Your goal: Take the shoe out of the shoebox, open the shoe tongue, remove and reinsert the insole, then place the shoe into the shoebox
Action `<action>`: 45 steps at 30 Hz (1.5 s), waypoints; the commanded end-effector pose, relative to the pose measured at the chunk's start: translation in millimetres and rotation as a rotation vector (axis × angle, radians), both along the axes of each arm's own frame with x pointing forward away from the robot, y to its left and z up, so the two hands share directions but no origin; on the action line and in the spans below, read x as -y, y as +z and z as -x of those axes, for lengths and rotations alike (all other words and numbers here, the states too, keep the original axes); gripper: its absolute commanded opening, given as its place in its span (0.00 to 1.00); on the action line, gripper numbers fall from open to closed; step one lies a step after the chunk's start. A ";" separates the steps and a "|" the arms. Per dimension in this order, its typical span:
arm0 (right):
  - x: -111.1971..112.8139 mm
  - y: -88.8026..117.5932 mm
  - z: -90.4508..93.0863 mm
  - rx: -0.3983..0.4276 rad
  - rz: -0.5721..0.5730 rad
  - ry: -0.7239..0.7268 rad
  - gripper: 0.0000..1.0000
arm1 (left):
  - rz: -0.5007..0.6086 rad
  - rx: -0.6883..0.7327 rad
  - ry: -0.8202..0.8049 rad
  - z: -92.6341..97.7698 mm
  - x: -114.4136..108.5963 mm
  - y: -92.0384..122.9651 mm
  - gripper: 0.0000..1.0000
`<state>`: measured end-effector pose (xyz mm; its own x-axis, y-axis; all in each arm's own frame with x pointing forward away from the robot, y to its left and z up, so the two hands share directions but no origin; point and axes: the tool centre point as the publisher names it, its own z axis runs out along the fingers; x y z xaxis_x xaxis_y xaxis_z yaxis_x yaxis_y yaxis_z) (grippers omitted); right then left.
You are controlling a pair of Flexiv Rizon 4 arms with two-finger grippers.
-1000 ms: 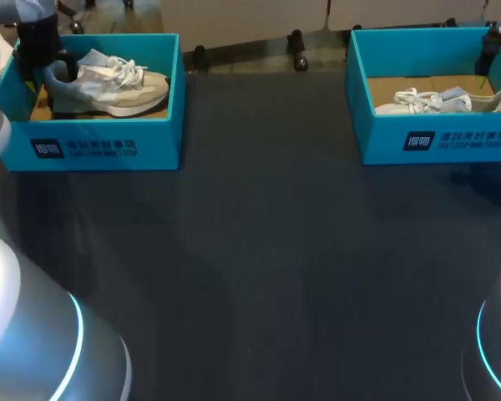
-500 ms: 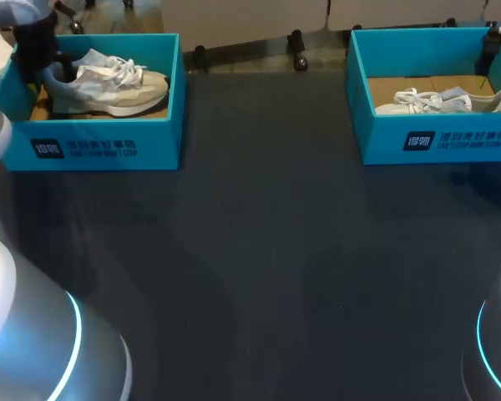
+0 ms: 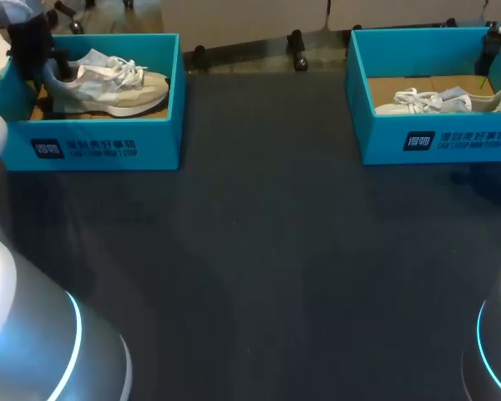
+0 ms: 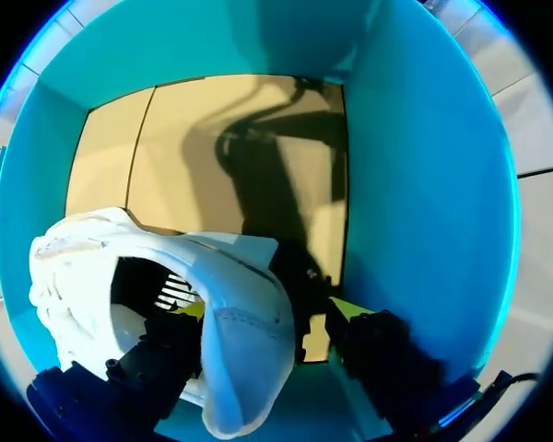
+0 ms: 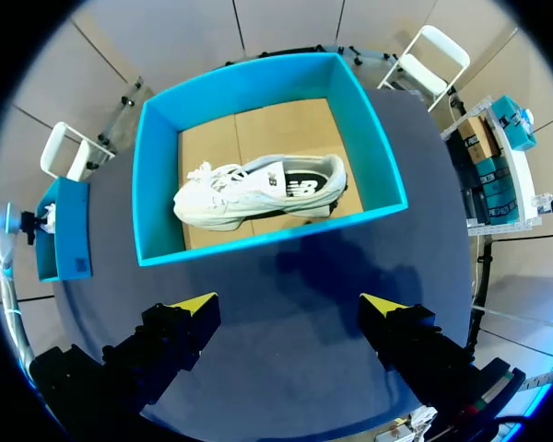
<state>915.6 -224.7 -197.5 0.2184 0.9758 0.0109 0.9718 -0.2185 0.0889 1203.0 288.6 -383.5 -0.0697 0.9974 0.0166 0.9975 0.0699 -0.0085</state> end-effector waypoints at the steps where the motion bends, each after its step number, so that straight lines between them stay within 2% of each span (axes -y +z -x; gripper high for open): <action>1: -0.4 -0.1 0.9 0.002 0.001 -0.002 1.00 | -0.019 -0.088 0.009 -14.0 1.3 -11.7 0.53; 2: -0.4 -0.1 0.9 0.002 0.001 -0.002 1.00 | -0.025 -0.089 0.011 -14.4 1.4 -13.8 0.42; 4: -0.4 -0.1 0.9 0.002 0.001 -0.002 1.00 | -0.027 -0.091 0.011 -14.6 1.3 -14.7 0.11; 5: -0.4 -0.1 0.9 0.002 0.001 -0.002 1.00 | -0.029 -0.094 0.008 -14.4 1.1 -14.7 0.00; 18: -0.4 -0.1 0.9 0.002 0.001 -0.002 1.00 | -0.026 -0.087 -0.001 -8.5 -6.8 -1.4 0.00; 28: -0.4 -0.1 0.9 0.002 0.001 -0.002 1.00 | -0.011 -0.039 -0.008 -5.2 -18.2 24.8 0.00; 36: -0.4 -0.1 0.9 0.002 0.001 -0.002 1.00 | 0.009 -0.015 -0.001 0.2 -15.4 56.0 0.00; 45: -0.4 -0.1 0.9 0.002 0.001 -0.002 1.00 | 0.009 0.030 -0.001 10.1 -5.9 103.9 0.00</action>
